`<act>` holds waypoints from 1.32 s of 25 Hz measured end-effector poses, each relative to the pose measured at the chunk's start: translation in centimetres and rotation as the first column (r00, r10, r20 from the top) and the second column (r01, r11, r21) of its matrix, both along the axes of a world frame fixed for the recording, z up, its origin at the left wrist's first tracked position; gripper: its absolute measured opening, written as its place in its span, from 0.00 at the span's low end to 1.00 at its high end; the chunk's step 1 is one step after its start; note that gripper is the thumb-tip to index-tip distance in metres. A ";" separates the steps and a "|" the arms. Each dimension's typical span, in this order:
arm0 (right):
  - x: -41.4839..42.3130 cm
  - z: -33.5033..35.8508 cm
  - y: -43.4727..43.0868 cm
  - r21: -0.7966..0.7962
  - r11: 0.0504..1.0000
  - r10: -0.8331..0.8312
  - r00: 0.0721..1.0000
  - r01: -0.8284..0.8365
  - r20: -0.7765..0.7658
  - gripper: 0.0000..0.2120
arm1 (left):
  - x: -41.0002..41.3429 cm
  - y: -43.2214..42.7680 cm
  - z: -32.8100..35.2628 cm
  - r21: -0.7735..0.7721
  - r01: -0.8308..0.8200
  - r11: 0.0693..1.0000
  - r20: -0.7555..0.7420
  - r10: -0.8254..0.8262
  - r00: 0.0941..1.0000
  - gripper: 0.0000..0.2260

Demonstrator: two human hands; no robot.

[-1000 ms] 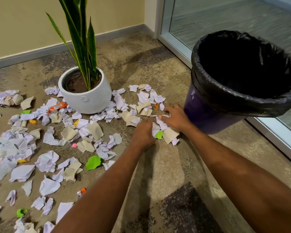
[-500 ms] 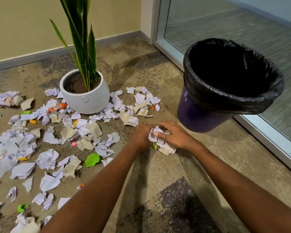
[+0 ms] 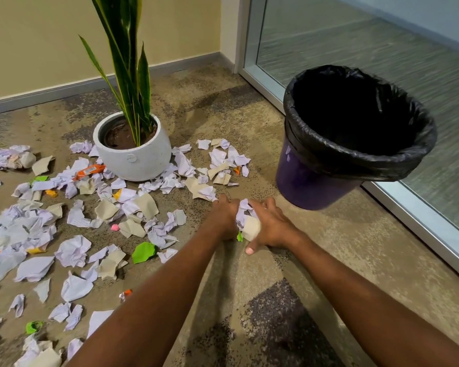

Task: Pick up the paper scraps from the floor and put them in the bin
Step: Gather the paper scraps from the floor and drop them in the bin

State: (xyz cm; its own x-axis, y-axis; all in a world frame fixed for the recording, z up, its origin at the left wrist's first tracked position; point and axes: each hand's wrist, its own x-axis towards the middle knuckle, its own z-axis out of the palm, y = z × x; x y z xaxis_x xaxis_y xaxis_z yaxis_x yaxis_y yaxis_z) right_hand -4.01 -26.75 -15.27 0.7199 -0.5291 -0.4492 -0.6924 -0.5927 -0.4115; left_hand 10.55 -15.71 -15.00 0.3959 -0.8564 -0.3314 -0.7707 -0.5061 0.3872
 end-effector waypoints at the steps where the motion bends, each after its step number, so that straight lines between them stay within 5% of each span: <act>1: 0.3 -0.1 0.3 0.004 1.000 -0.015 1.000 0.015 0.028 0.70 | -0.2 0.0 -0.1 -0.014 -0.006 1.000 -0.020 0.005 1.000 0.34; 7: 2.0 -0.9 2.4 0.001 0.994 -0.103 0.974 0.105 0.200 0.42 | 0.0 0.6 0.1 -0.132 -0.064 0.989 -0.090 0.052 0.995 0.17; 13: 2.7 -0.4 4.0 0.246 0.930 -0.349 0.868 0.274 0.354 0.26 | 0.1 1.7 0.1 -0.157 -0.316 0.936 -0.260 0.269 0.927 0.05; 16: 2.7 0.1 4.7 0.505 0.790 -0.543 0.779 0.348 0.312 0.25 | 0.0 2.7 0.2 -0.143 -0.395 0.907 -0.397 0.314 0.863 0.07; 22: 2.4 2.6 4.7 0.785 0.551 -0.686 0.688 0.282 0.235 0.30 | -0.1 3.7 2.6 -0.080 -0.567 0.820 -0.650 0.388 0.653 0.15; 28: 2.6 8.9 3.3 0.690 0.686 -0.619 0.685 0.233 0.384 0.26 | 0.0 2.5 8.8 -0.097 -0.594 0.799 -0.817 0.277 0.506 0.19; 33: 2.7 16.1 2.5 0.616 0.758 -0.594 0.614 0.212 0.520 0.28 | 0.2 0.1 15.2 -0.216 -0.613 0.760 -0.790 0.233 0.567 0.18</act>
